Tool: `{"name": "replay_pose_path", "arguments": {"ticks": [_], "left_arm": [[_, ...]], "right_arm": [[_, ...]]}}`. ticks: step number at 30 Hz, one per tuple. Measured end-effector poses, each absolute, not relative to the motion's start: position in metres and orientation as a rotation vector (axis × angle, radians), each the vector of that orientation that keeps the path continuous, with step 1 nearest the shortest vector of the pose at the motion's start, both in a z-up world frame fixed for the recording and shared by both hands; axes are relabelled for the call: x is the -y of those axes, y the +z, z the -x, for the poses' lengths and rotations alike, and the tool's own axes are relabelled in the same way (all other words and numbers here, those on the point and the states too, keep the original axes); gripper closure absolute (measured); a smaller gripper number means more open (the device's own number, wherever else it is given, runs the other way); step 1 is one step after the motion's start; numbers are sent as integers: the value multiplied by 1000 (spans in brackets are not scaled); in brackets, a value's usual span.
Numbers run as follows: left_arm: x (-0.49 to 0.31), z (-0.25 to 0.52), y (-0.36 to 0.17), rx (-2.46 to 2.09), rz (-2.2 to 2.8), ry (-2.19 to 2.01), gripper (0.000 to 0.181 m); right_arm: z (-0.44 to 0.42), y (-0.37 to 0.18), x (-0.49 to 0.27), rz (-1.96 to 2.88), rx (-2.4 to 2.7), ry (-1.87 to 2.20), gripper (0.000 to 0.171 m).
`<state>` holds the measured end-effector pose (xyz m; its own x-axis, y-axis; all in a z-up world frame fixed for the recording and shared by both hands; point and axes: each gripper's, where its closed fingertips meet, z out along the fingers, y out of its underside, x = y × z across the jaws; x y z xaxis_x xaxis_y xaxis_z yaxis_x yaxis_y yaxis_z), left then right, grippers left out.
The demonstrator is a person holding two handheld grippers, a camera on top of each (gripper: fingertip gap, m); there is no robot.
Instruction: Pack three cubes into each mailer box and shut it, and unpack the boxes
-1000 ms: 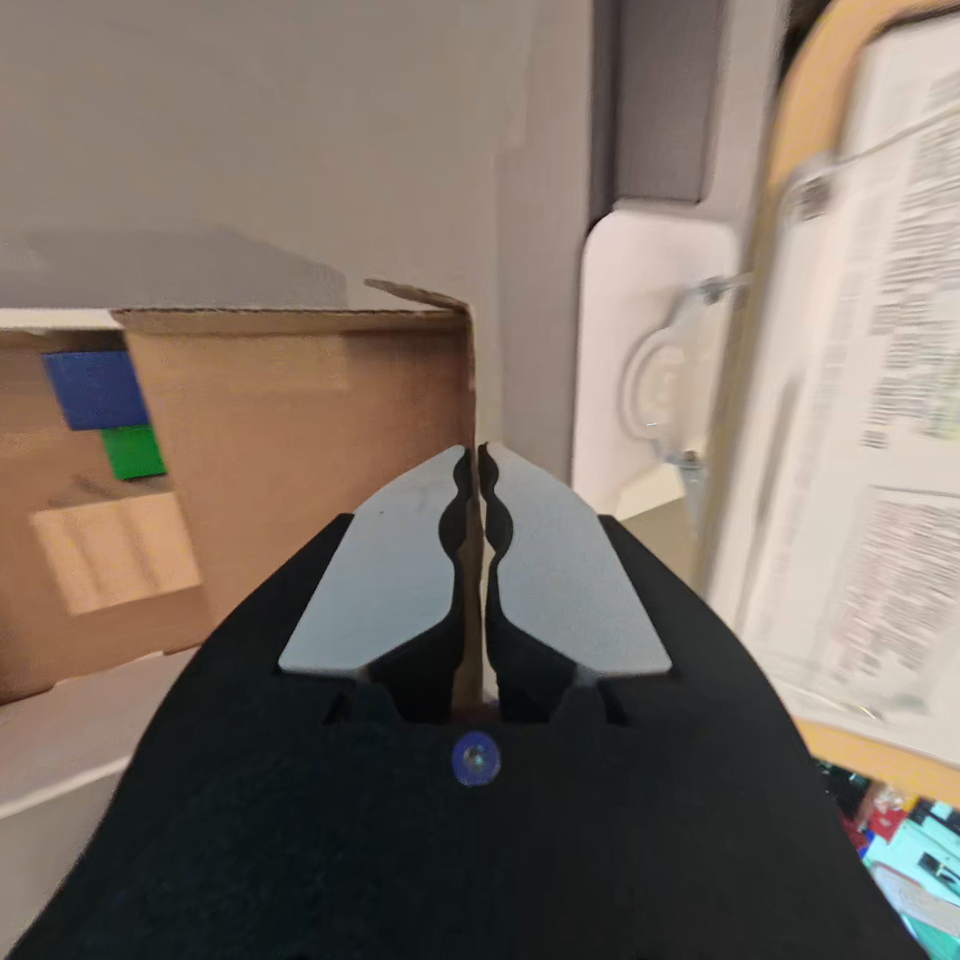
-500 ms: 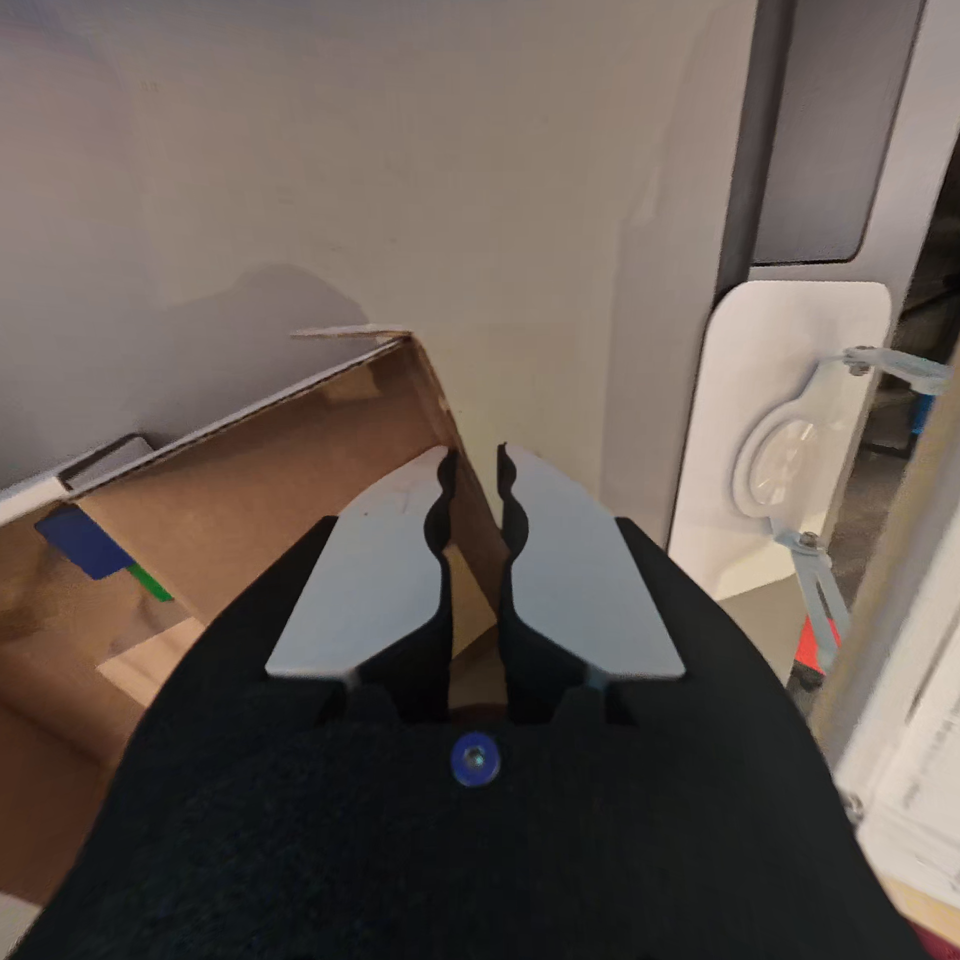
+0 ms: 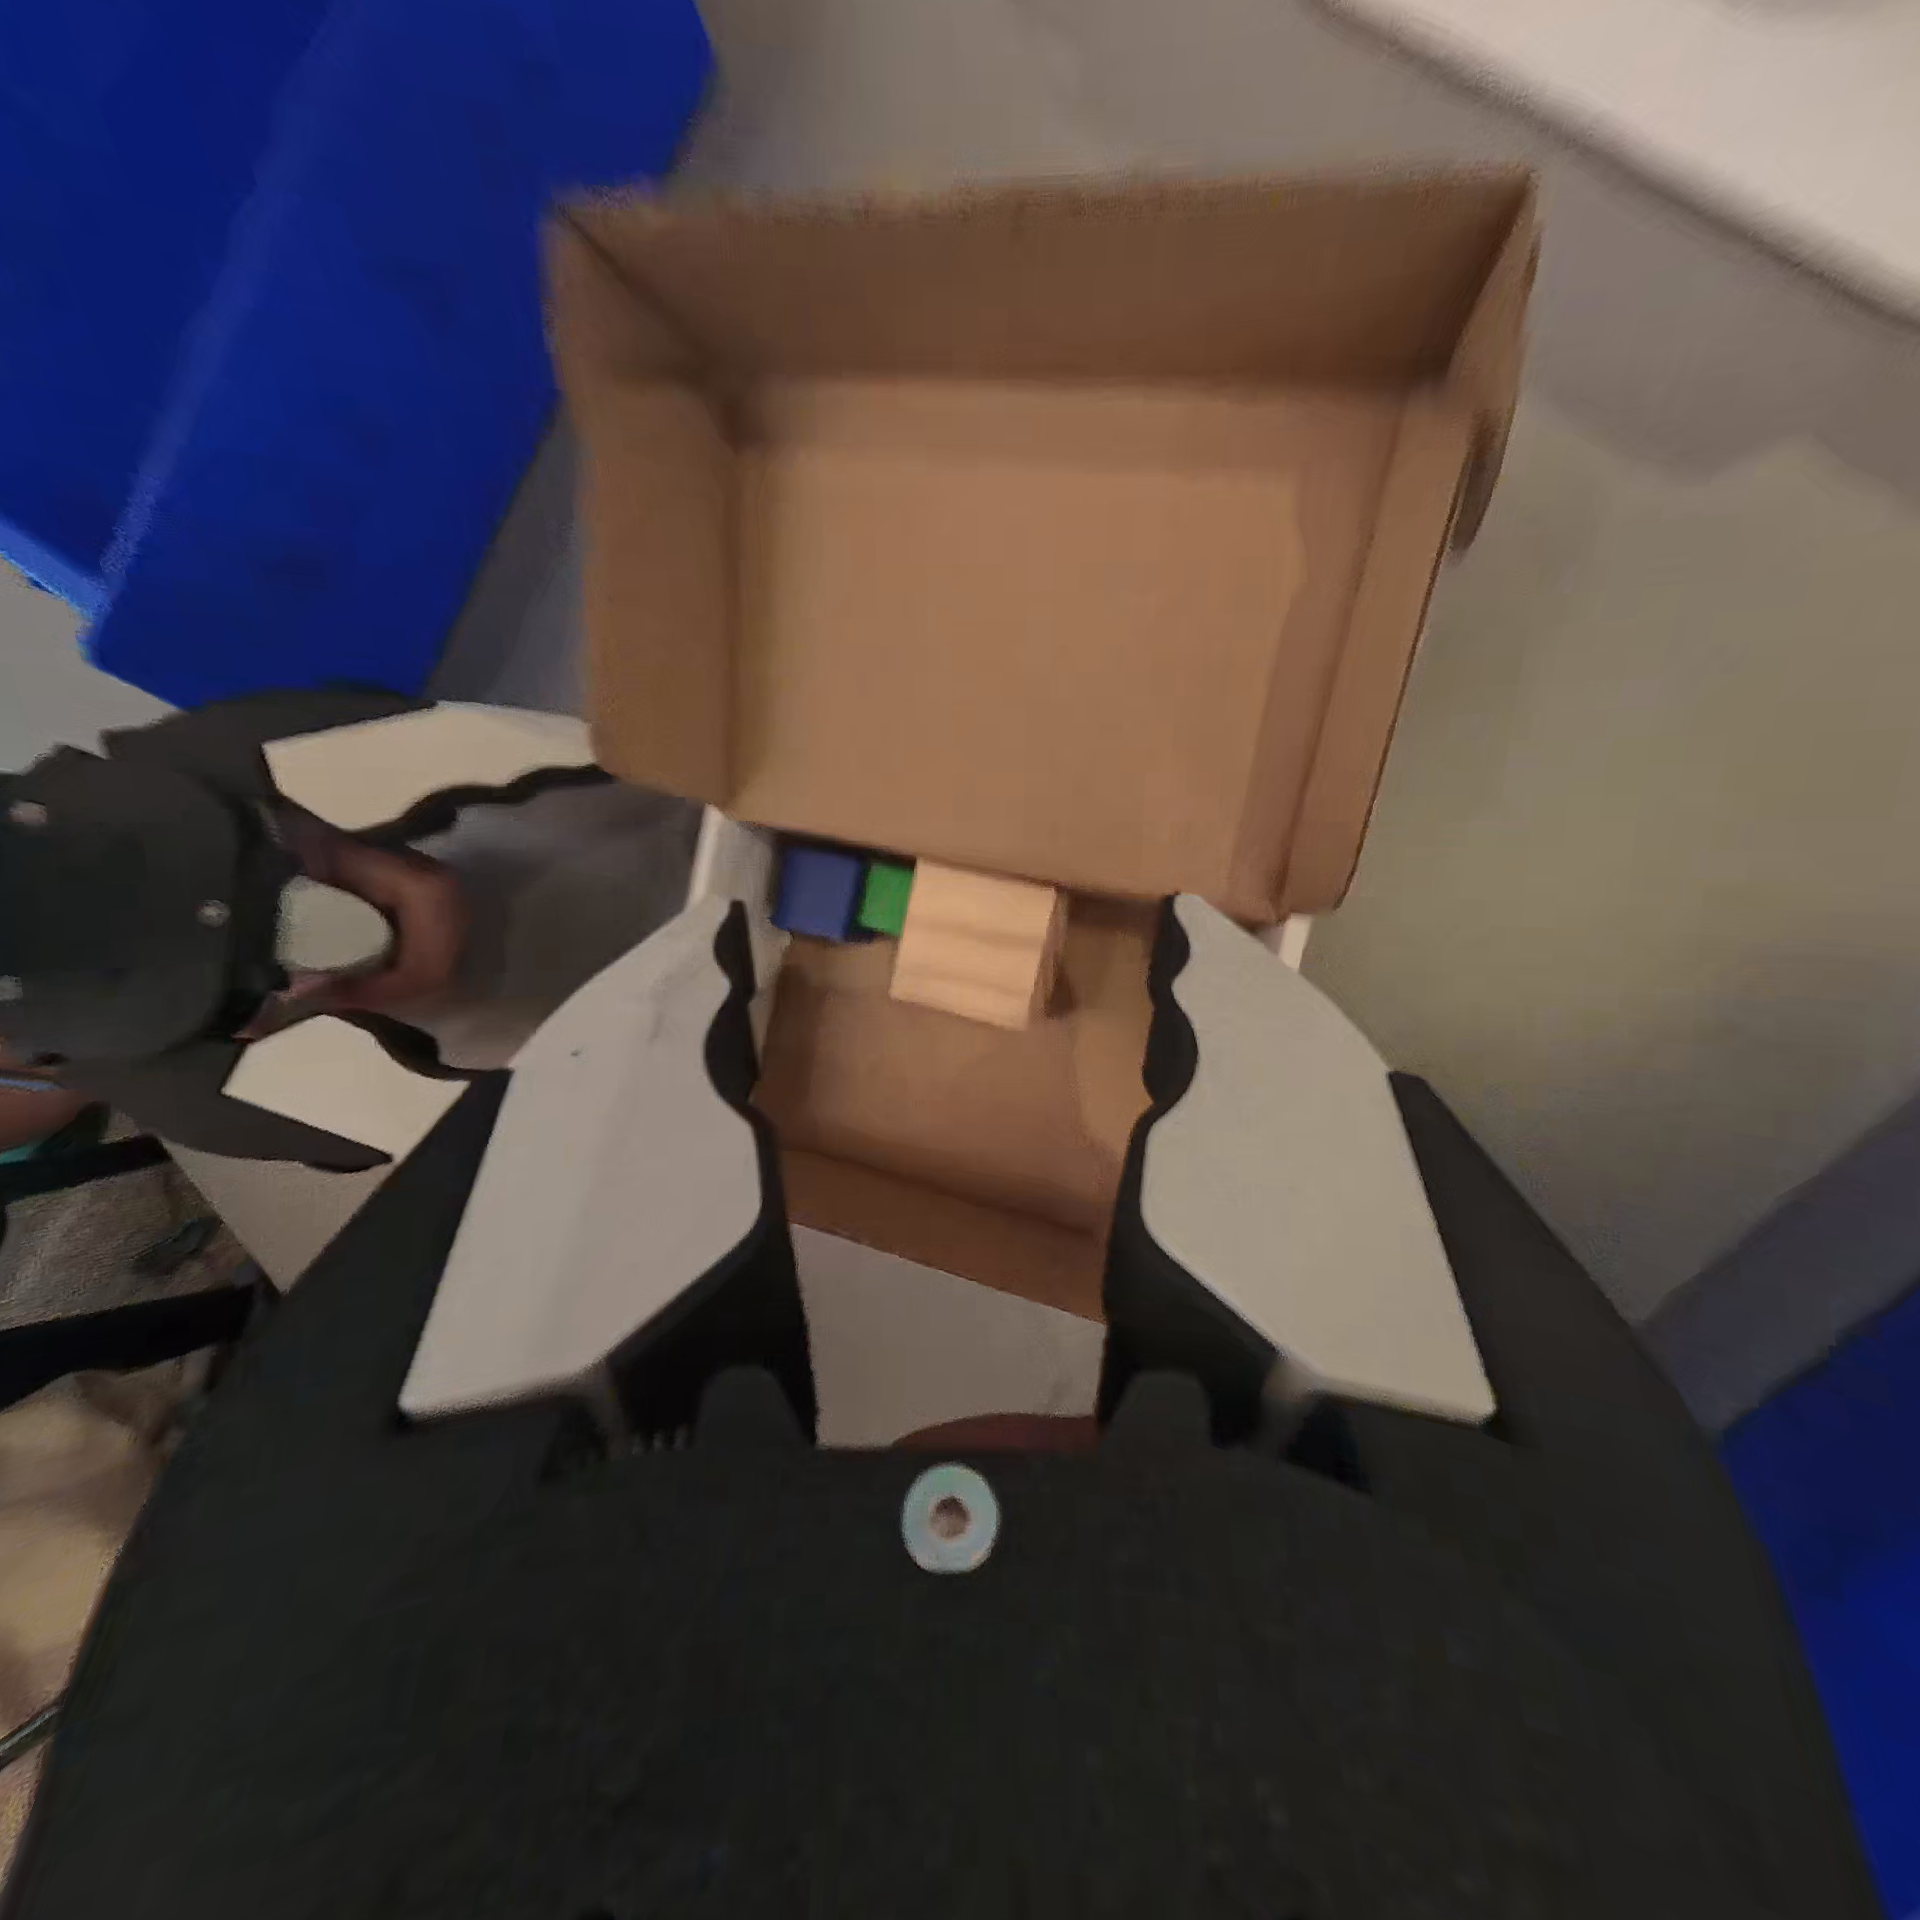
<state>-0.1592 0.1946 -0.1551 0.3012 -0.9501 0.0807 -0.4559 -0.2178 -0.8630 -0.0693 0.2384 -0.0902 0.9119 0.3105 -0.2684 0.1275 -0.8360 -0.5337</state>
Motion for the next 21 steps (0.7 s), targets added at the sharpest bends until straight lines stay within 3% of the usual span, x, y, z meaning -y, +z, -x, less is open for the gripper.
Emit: {"name": "replay_pose_path", "arguments": {"ticks": [2, 7, 12, 16, 21], "left_arm": [[-191, 152, -160, -1322, 1810, -793, 63], [-186, 140, -166, -1380, 1804, -740, 56], [-188, 131, -172, -1415, 1825, -730, 62], [-190, 128, -172, -1423, 1815, -730, 65], [-189, 128, -172, -1424, 1812, -729, 65]], "right_arm": [[68, -119, -234, 2630, 268, 500, 105], [78, -151, -229, 2706, 319, 356, 106], [78, -172, -234, 2767, 349, 198, 109], [79, -177, -236, 2749, 327, 199, 126], [79, -178, -237, 2748, 344, 192, 126]]}}
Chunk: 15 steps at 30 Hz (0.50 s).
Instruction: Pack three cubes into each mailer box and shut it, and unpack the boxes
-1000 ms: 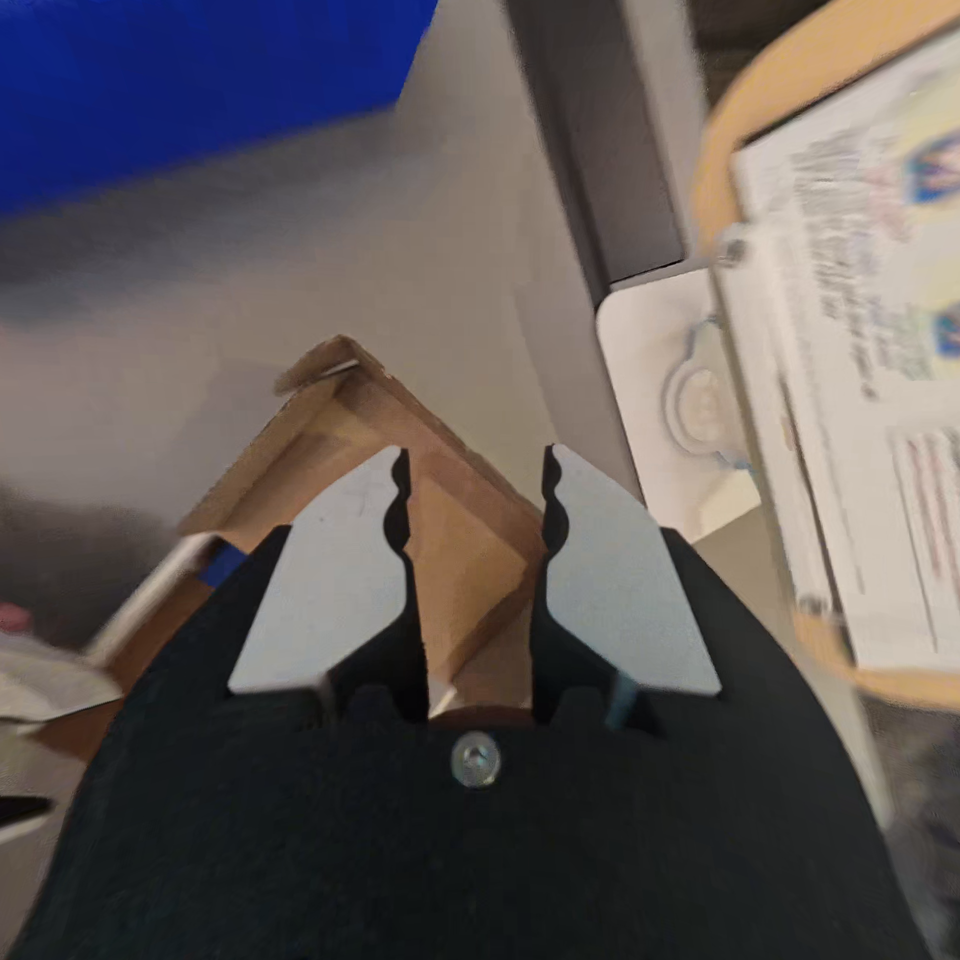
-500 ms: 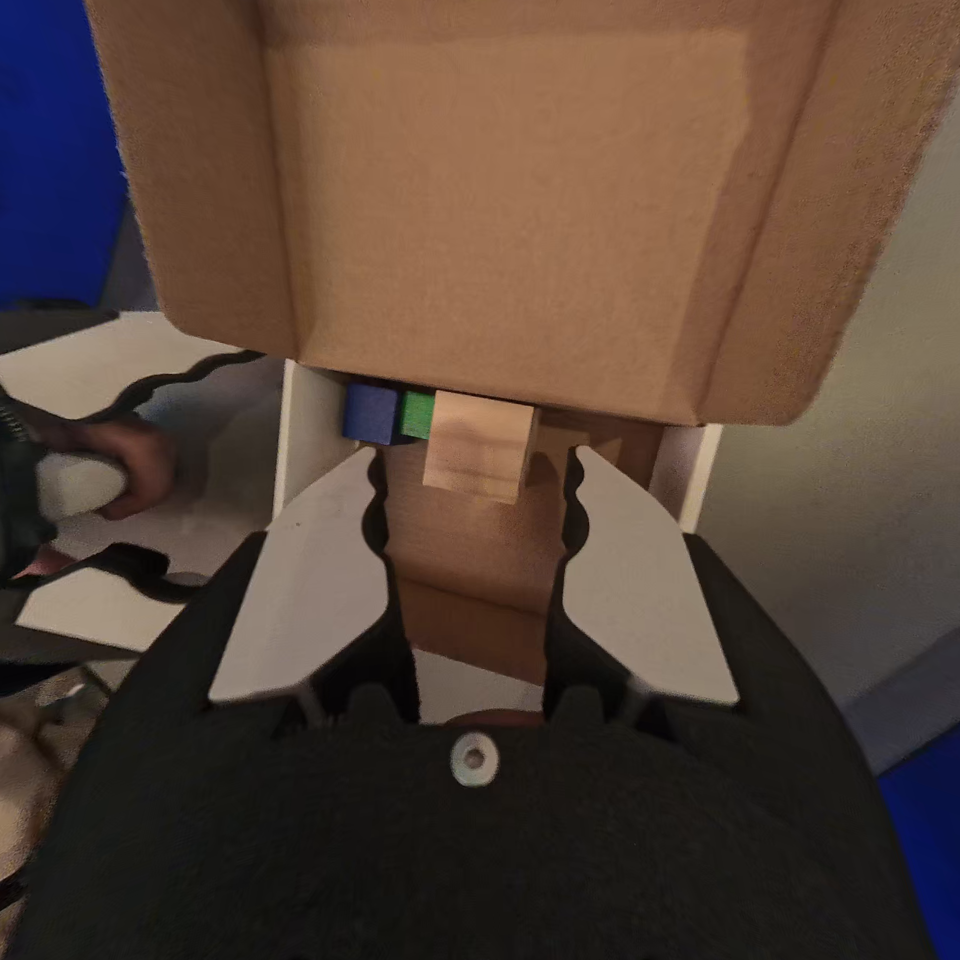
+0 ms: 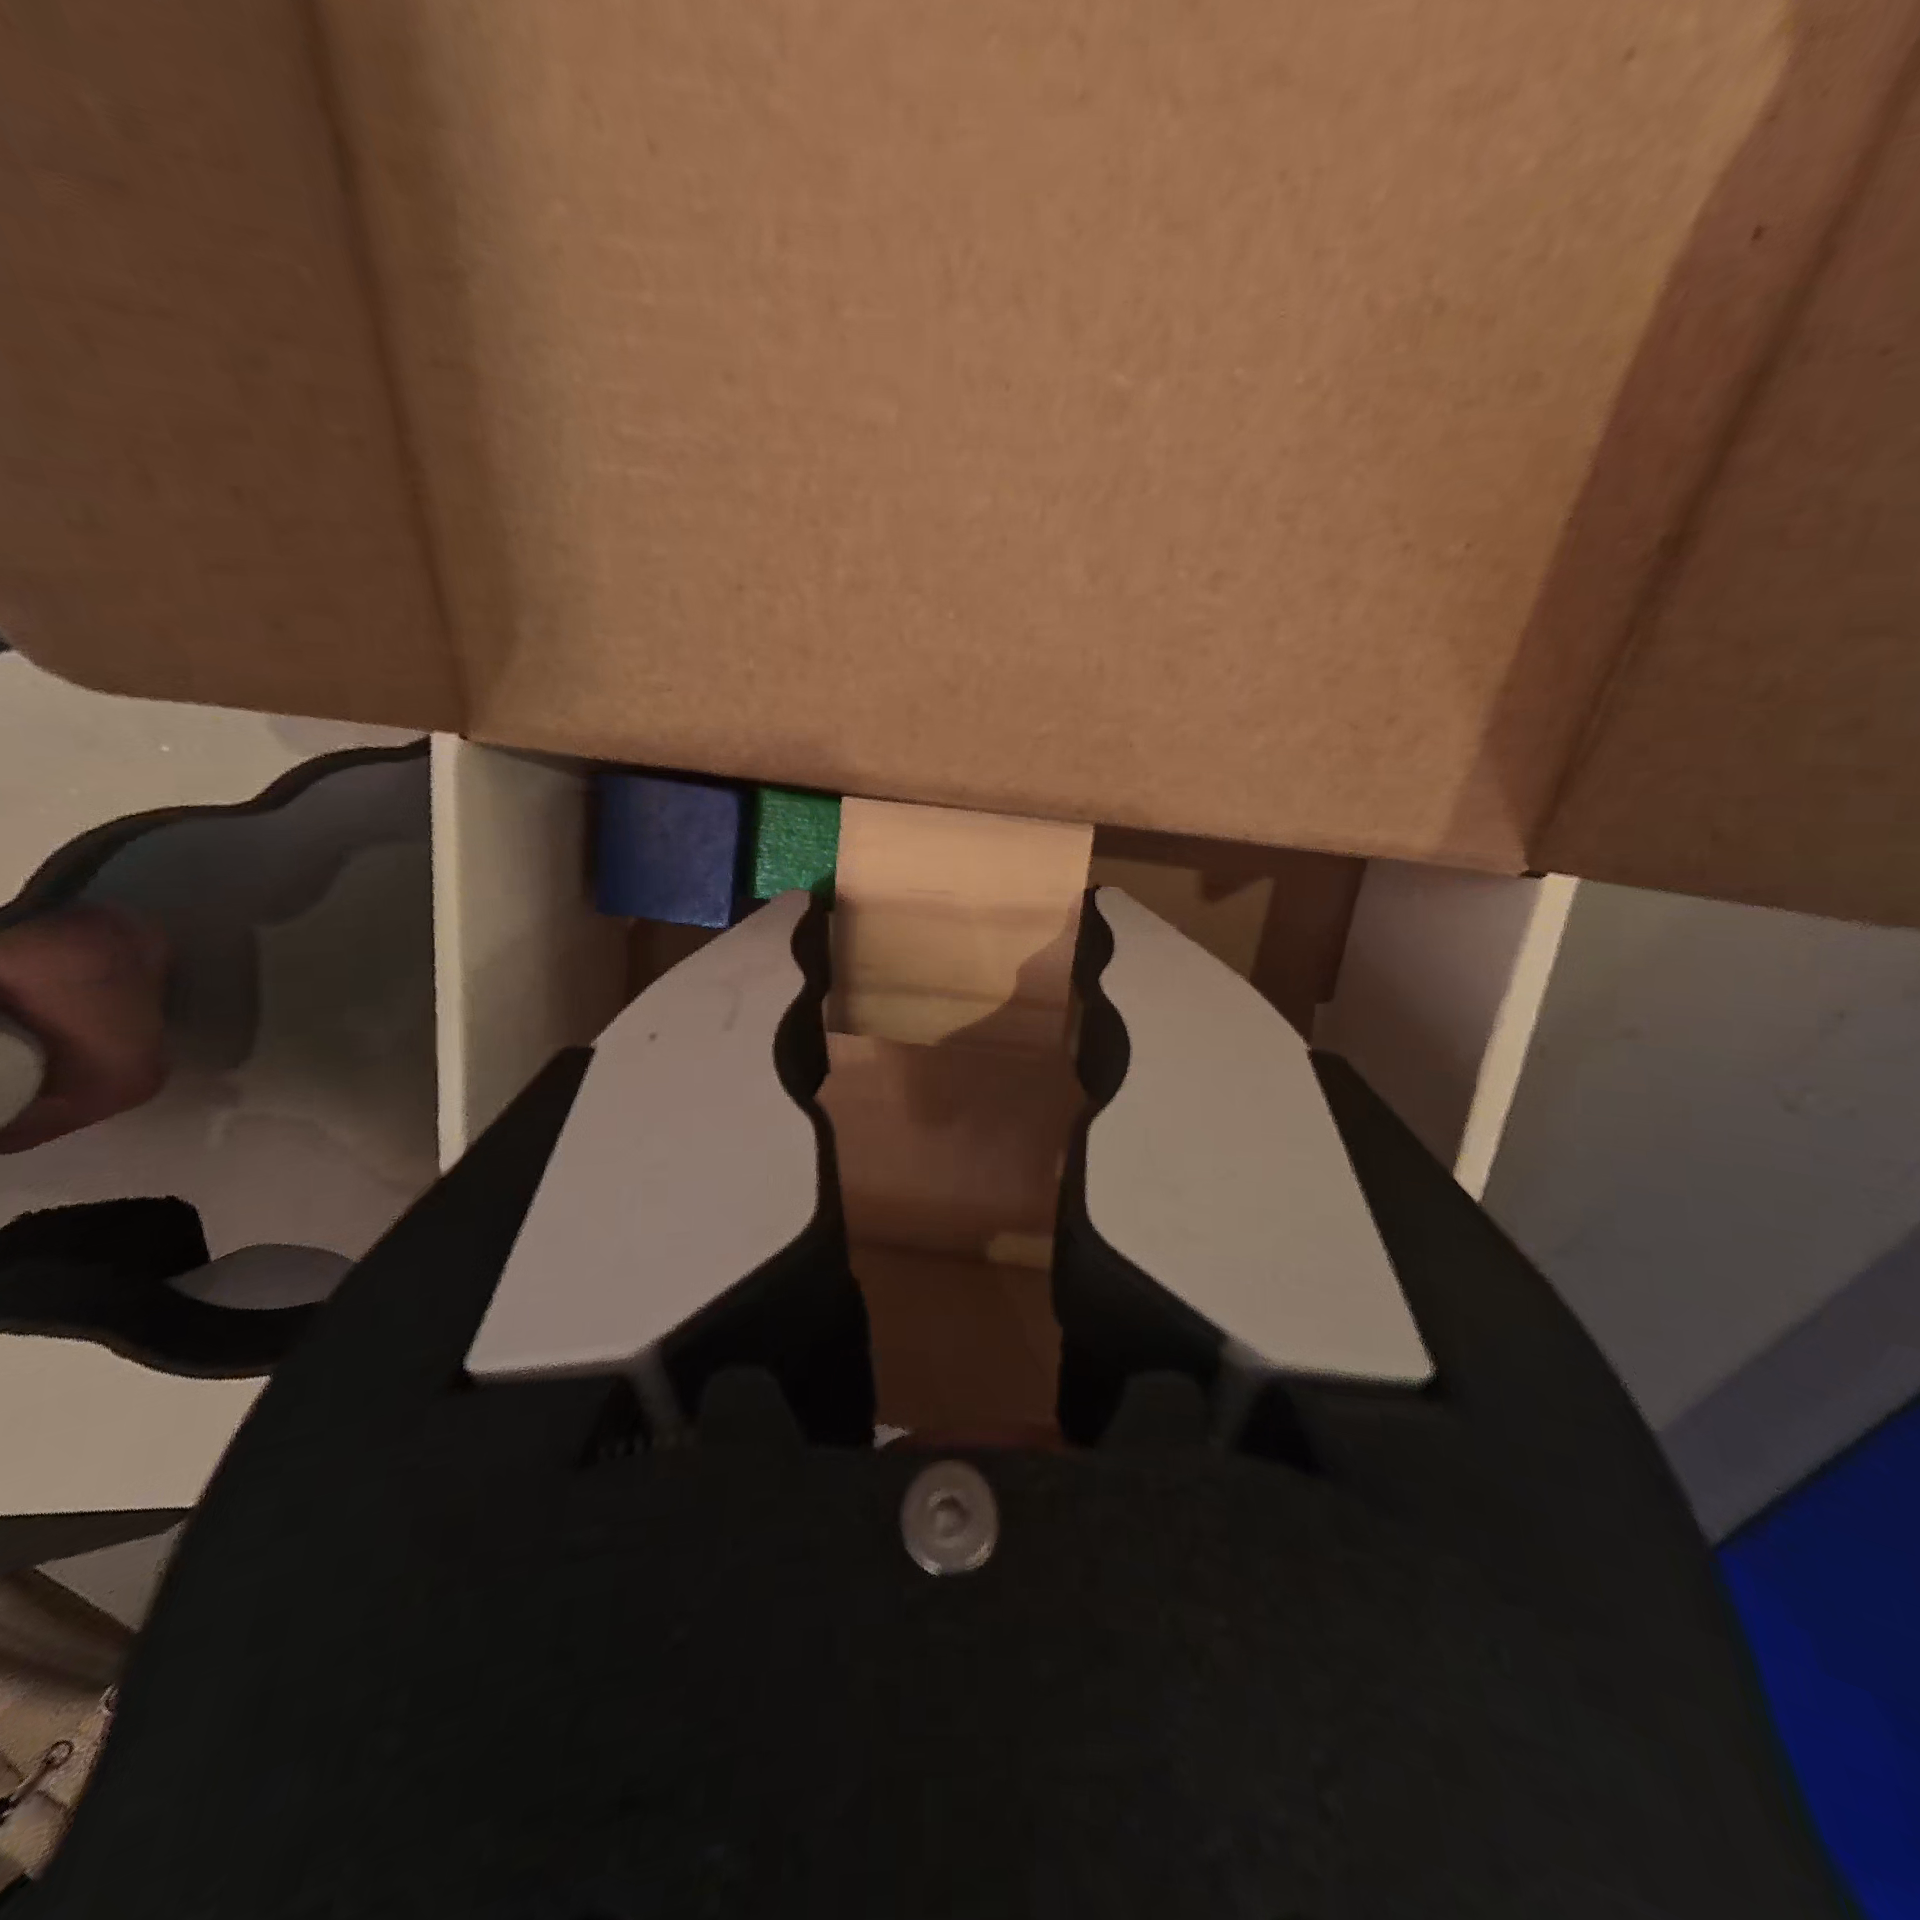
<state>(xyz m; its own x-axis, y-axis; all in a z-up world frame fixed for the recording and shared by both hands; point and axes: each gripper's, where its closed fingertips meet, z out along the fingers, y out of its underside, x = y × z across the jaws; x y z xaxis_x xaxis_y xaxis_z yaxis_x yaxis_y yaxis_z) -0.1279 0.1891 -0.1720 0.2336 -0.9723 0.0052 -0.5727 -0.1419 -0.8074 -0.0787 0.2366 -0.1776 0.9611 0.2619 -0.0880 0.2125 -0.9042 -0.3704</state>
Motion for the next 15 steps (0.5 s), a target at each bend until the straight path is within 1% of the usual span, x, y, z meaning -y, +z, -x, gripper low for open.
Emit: {"name": "replay_pose_path", "arguments": {"ticks": [3, 6, 9, 12, 13, 14, 15], "left_arm": [[-189, 128, -172, -1420, 1812, -727, 65], [-189, 128, -172, -1417, 1814, -725, 65], [-188, 129, -172, -1420, 1810, -722, 66], [-185, 132, -171, -1438, 1798, -748, 74], [-182, 134, -170, -1446, 1786, -764, 126], [-187, 137, -169, -1429, 1776, -727, 167], [-188, 138, -169, -1444, 1749, -709, 159]], "right_arm": [[79, -172, -232, 2756, 402, 190, 126], [74, -147, -225, 2725, 448, 197, 127], [58, -94, -216, 2614, 451, 225, 127], [11, -33, -196, 2468, 340, 144, 127], [-9, -15, -186, 2420, 277, 123, 127], [-32, 0, -175, 2379, 201, 103, 127], [-56, 10, -162, 2339, 117, 76, 127]]}}
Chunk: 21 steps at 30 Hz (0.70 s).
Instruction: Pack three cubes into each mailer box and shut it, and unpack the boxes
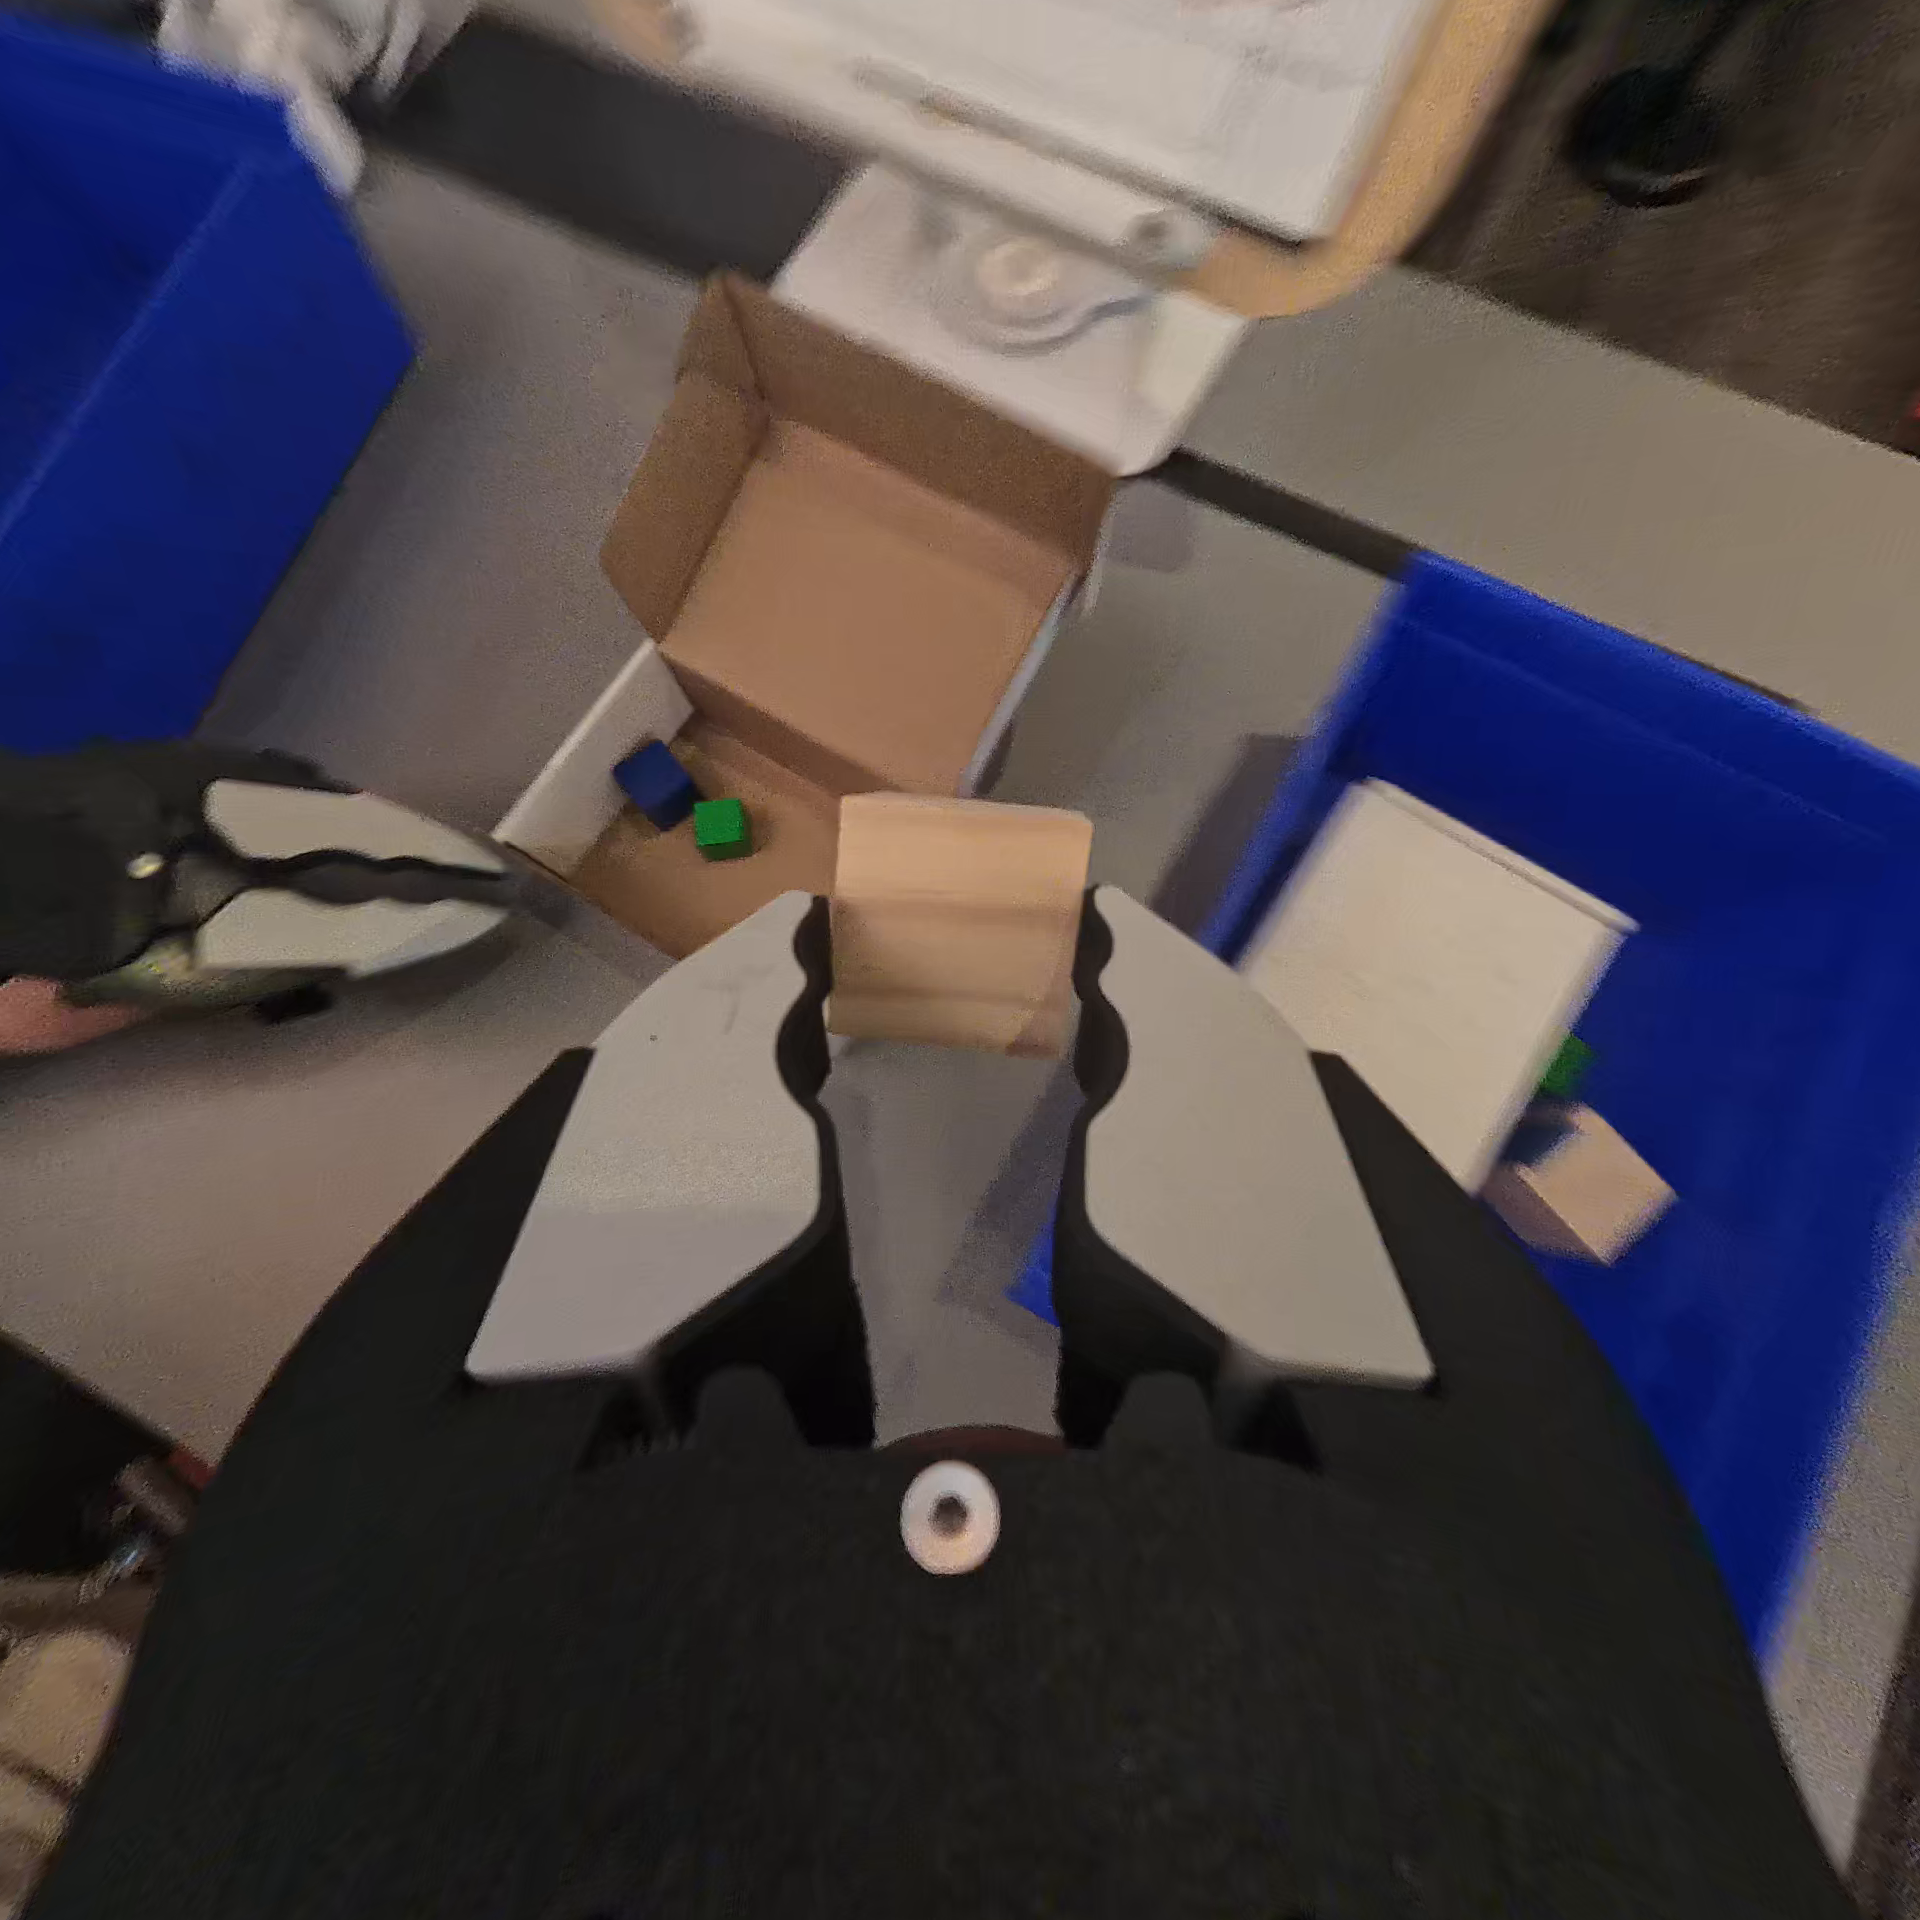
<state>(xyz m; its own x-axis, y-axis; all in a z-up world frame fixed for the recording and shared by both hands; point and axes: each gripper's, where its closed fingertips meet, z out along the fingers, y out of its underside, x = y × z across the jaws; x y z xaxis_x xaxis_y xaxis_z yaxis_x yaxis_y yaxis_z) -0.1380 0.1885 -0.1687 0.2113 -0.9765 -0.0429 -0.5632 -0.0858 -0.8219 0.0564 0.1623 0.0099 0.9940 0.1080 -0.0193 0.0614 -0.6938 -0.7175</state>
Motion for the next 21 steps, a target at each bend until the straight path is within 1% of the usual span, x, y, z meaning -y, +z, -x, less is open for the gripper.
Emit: {"name": "replay_pose_path", "arguments": {"ticks": [2, 5, 7, 11, 13, 14, 16, 17, 21], "left_arm": [[-186, 139, -167, -1467, 1715, -719, 144], [-182, 140, -166, -1487, 1685, -708, 145], [-182, 139, -166, -1485, 1680, -695, 143], [-184, 131, -140, -1399, 1664, -830, 124], [-191, 128, -124, -1391, 1647, -829, 114], [-192, 125, -119, -1417, 1632, -822, 112], [-194, 117, -122, -1521, 1636, -769, 103], [-192, 110, -126, -1569, 1634, -753, 101], [-178, 78, -140, -1646, 1618, -723, 113]], "right_arm": [[-102, 12, -137, 2336, -4, 28, 127], [-160, -4, -107, 2406, -156, -23, 127], [-198, -29, -86, 2496, -262, -121, 127], [-217, -95, -71, 2717, -275, -15, 127], [-228, -124, -62, 2837, -298, -58, 127], [-232, -135, -58, 2890, -295, -96, 127], [-233, -150, -57, 2956, -283, -112, 127], [-229, -156, -60, 2967, -282, -78, 127], [-235, -176, -60, 3021, -337, -77, 127]]}}
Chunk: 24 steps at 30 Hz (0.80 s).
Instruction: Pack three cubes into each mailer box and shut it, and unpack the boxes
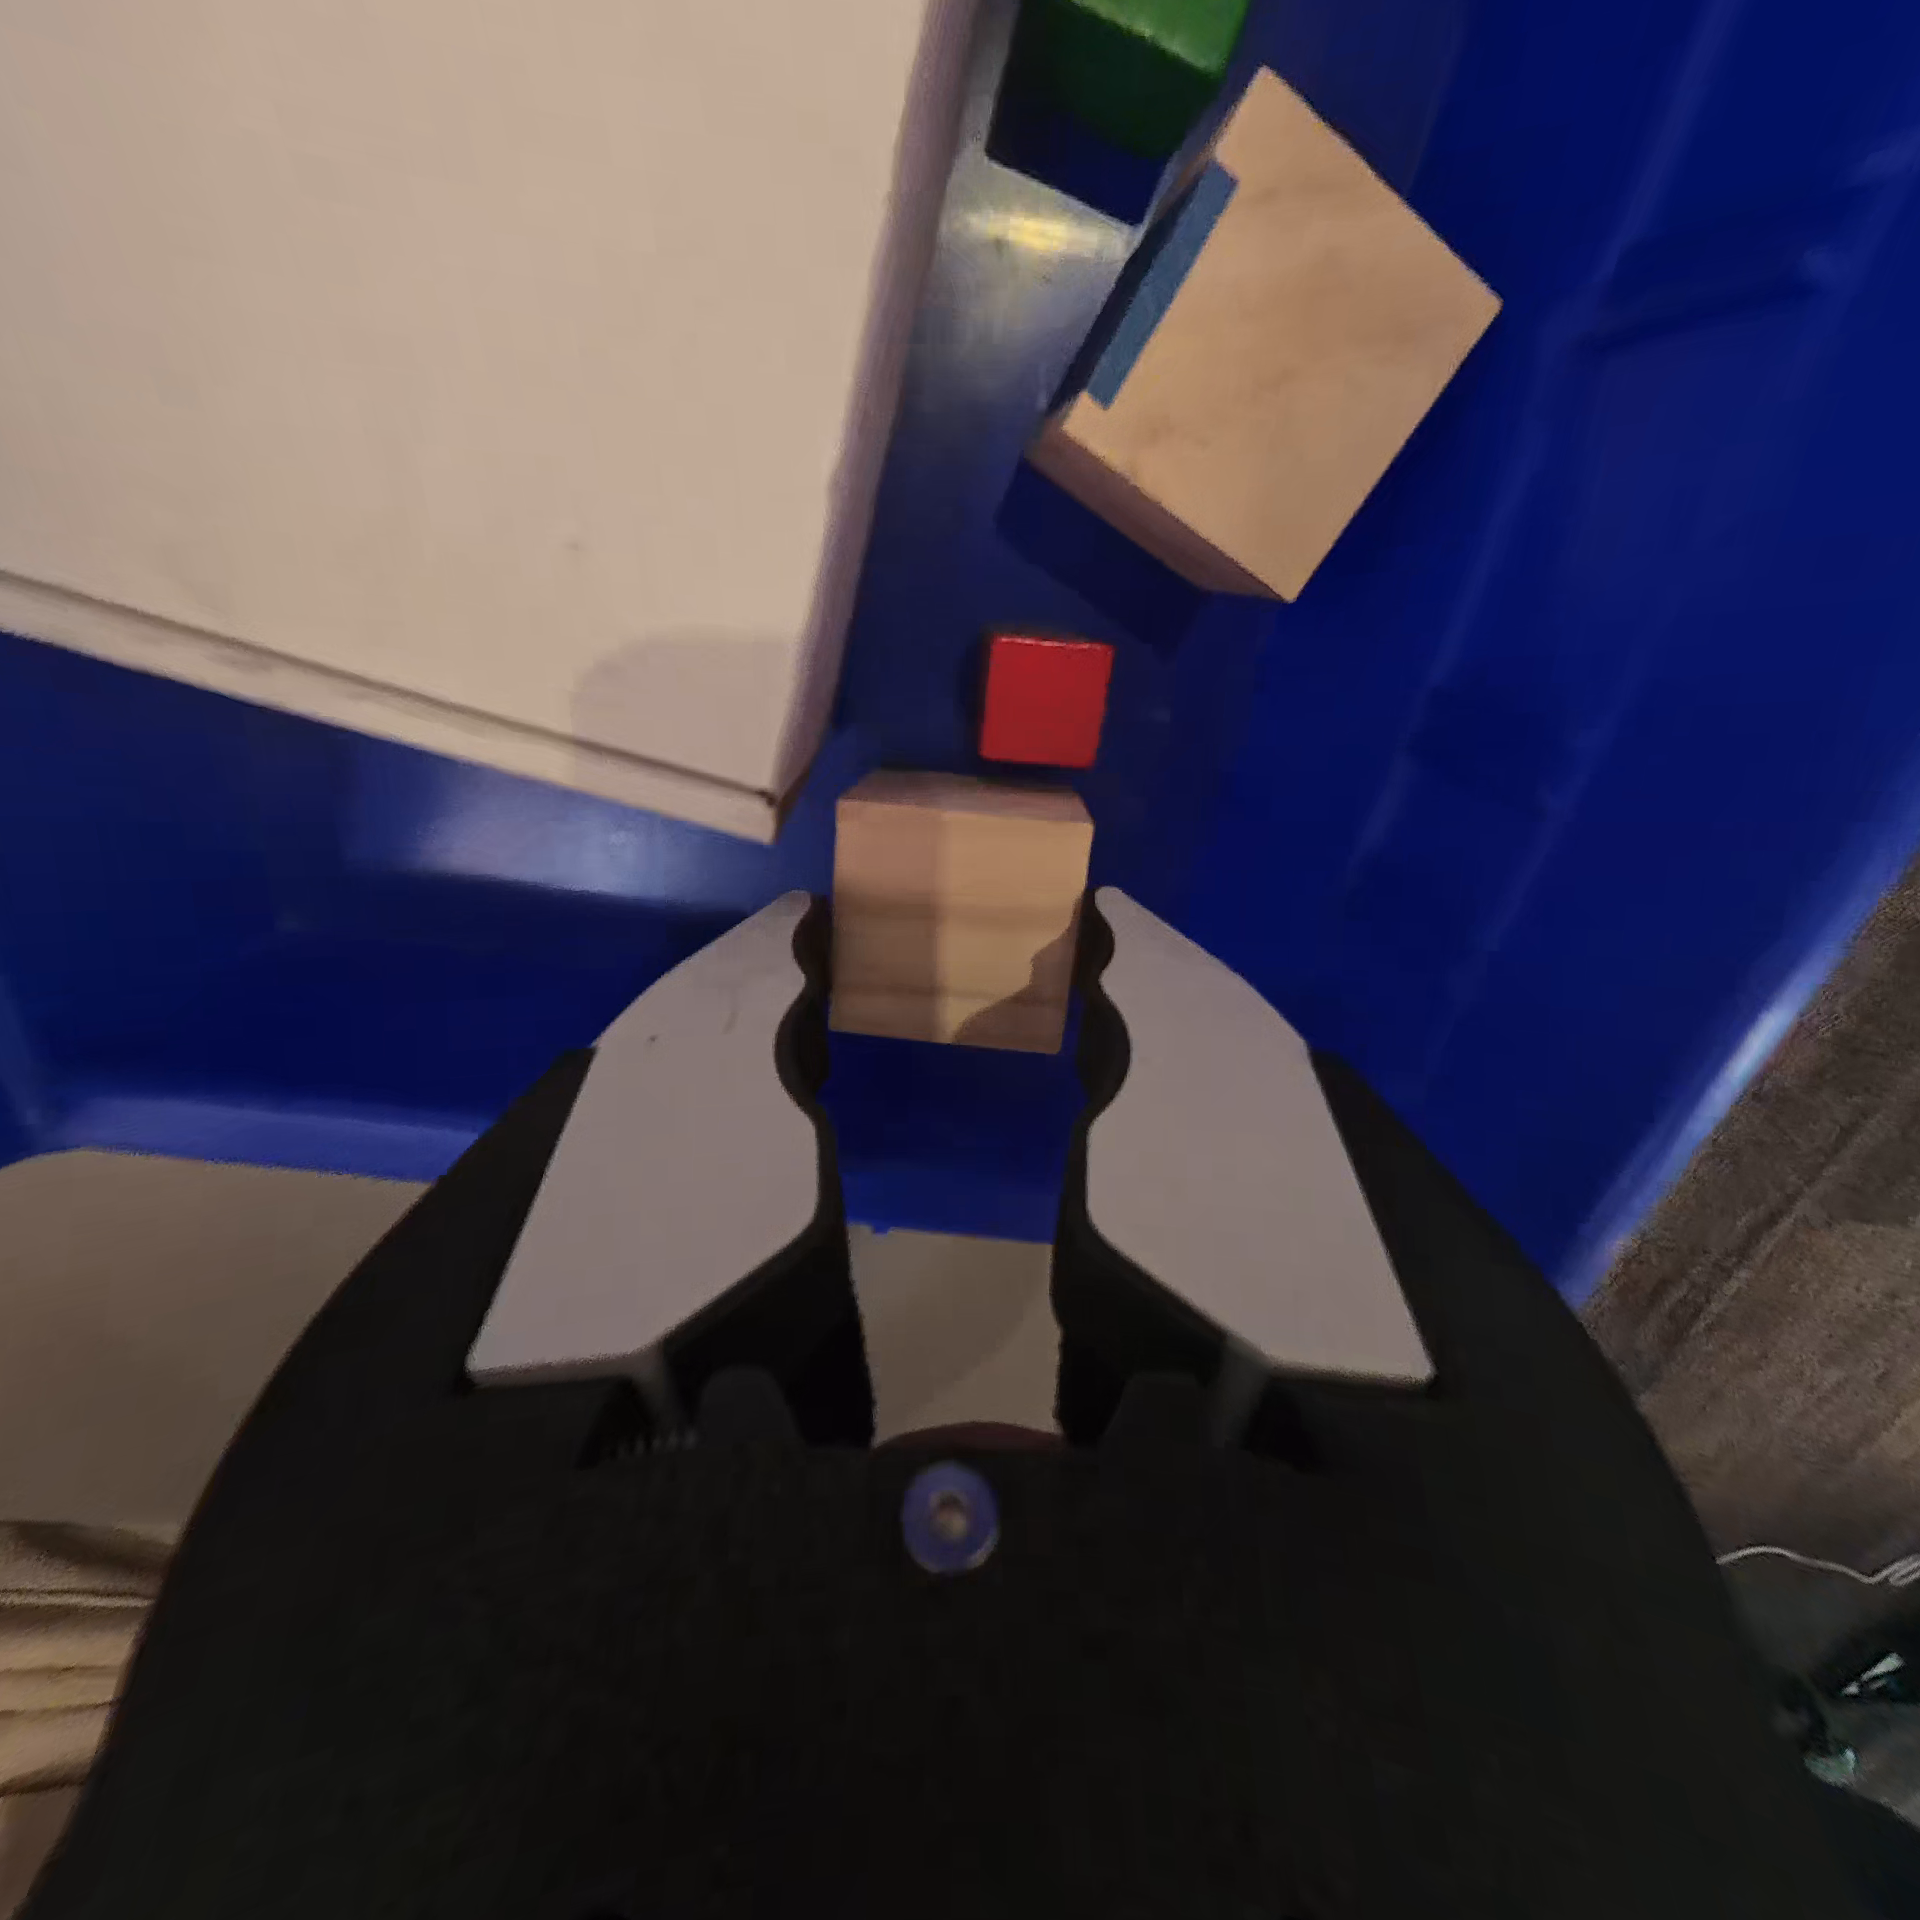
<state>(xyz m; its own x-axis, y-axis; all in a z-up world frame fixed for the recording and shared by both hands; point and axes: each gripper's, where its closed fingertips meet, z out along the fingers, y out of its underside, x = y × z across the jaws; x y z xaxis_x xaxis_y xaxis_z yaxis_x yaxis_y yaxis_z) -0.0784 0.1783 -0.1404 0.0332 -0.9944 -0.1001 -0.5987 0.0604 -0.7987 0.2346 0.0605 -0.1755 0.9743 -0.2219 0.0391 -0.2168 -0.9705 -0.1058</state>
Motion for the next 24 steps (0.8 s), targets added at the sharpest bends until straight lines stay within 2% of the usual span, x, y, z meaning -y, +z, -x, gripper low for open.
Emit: {"name": "replay_pose_path", "arguments": {"ticks": [5, 6, 8, 14, 16, 19, 21, 24], "left_arm": [[-142, 49, -159, -1688, 1659, -790, 114], [-136, 44, -161, -1684, 1661, -799, 108], [-122, 37, -160, -1681, 1653, -845, 103], [-134, 51, -100, -1445, 1535, -1037, 109], [-169, 77, -83, -1345, 1482, -989, 115], [-229, 105, -102, -1333, 1510, -770, 107], [-246, 105, -125, -1373, 1575, -713, 93], [-239, 97, -152, -1490, 1596, -700, 93]], "right_arm": [[-237, -182, -61, 3006, -357, -51, 126], [-237, -182, -61, 3008, -349, -67, 126], [-237, -175, -61, 3008, -322, -119, 116], [-219, -92, -75, 2757, -212, -277, 110], [-189, -57, -87, 2611, -111, -241, 113], [-105, -30, -112, 2367, 54, -30, 119], [-25, -39, -114, 2210, 201, 230, 117], [46, -84, -97, 2135, 308, 417, 115]]}}
